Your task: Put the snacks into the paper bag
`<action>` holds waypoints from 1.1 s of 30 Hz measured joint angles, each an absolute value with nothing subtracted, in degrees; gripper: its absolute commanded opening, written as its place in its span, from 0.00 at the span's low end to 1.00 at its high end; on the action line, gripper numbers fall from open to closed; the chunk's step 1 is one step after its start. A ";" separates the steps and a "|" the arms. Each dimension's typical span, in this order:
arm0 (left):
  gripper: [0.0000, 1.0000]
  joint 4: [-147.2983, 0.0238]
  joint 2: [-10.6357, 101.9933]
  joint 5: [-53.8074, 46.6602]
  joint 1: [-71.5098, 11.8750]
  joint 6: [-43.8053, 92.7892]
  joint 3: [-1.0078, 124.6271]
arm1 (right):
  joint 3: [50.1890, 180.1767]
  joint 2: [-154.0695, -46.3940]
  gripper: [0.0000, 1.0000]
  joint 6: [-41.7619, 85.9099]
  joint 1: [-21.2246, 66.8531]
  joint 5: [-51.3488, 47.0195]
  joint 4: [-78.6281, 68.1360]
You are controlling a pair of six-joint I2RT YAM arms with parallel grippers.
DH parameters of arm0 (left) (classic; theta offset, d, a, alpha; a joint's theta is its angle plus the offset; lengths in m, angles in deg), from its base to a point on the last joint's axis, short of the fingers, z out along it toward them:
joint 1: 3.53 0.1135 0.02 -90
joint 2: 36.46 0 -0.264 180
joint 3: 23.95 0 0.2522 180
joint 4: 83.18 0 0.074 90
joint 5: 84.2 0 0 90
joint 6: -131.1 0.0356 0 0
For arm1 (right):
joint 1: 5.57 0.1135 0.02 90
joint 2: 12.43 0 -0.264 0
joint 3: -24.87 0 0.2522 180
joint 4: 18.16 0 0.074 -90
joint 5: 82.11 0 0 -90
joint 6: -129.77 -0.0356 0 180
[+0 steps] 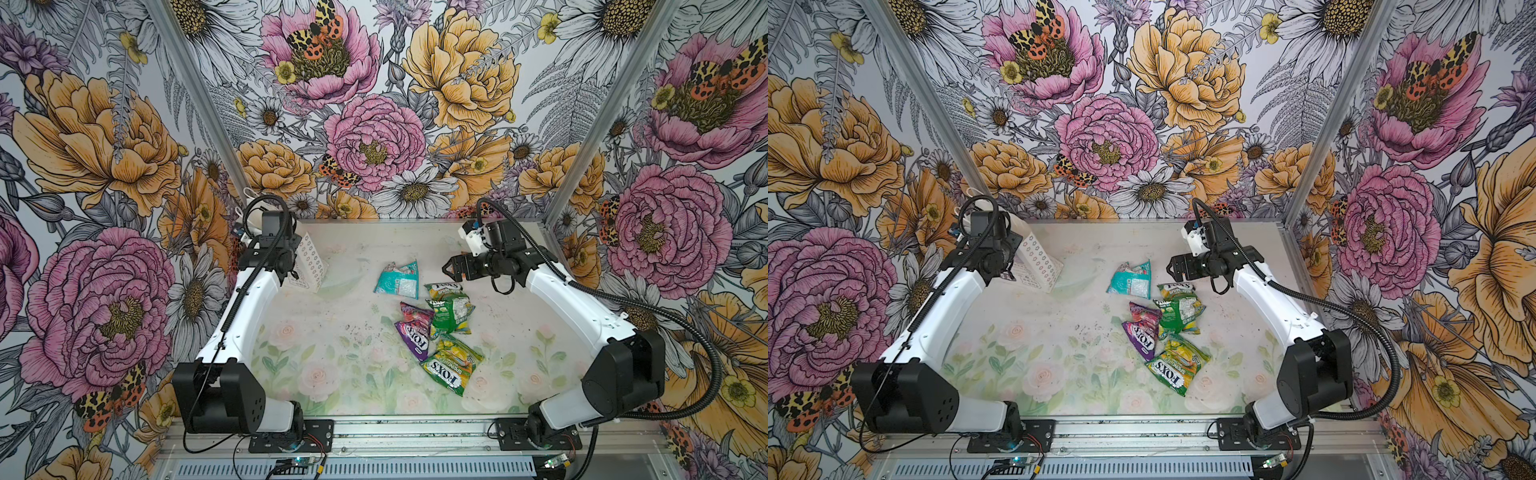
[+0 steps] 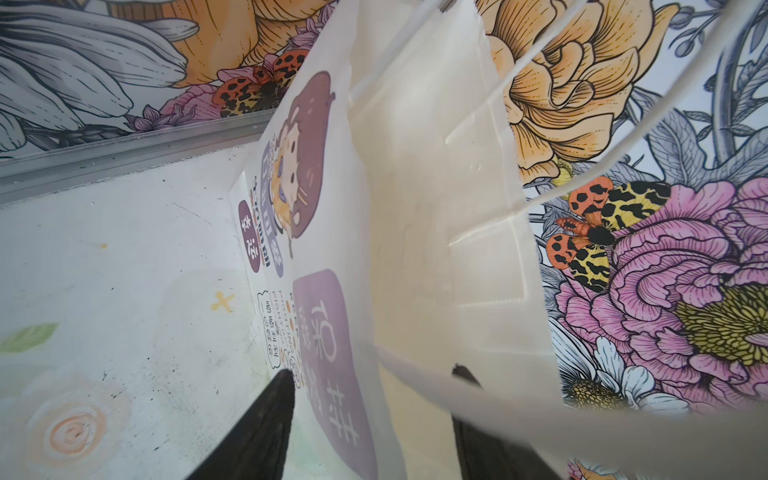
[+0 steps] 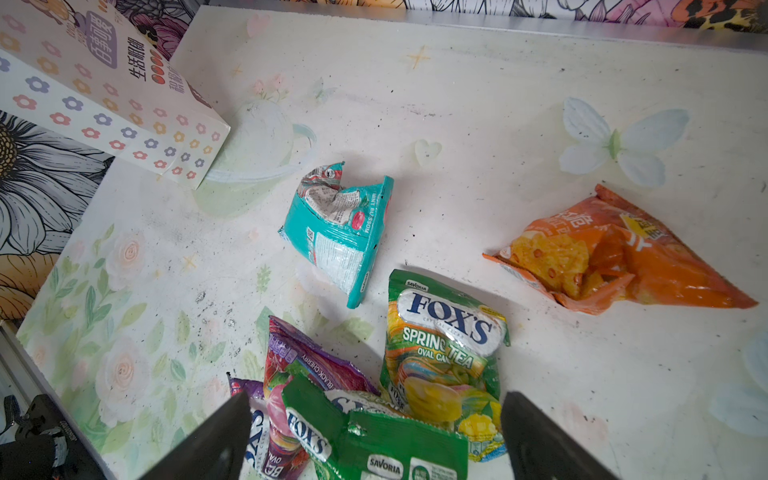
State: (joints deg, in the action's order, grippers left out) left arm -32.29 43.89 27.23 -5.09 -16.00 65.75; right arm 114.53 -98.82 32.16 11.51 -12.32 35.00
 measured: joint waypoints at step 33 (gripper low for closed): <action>0.35 -32.32 43.02 27.18 -3.60 -16.00 64.75 | 114.53 -99.59 0.93 32.16 11.51 -12.30 34.76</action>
